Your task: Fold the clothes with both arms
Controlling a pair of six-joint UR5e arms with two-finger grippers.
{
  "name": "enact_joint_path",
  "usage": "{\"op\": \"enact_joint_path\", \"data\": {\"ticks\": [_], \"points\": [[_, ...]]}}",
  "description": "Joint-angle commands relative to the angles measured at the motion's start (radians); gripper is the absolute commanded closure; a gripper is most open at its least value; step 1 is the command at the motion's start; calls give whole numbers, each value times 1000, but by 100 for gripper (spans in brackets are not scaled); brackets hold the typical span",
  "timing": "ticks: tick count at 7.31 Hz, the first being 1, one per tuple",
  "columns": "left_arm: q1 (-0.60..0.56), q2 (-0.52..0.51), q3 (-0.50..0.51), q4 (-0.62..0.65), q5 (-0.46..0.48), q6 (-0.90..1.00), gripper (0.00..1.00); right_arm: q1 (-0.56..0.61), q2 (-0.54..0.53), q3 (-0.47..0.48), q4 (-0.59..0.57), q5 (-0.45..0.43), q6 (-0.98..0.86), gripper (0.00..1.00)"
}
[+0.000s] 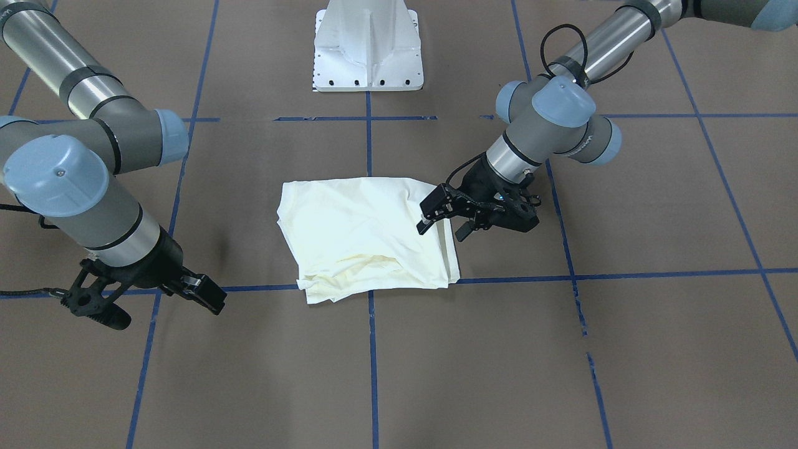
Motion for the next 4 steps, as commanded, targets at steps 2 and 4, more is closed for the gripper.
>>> {"op": "enact_joint_path", "data": {"ticks": [2,4], "points": [[29,-13,101,-142,-8,-70,0,30,-5,49,-98,0,-83,0],[72,-33,103,-144,-9,-85,0,35,-5,63,-118,0,-83,0]]}}
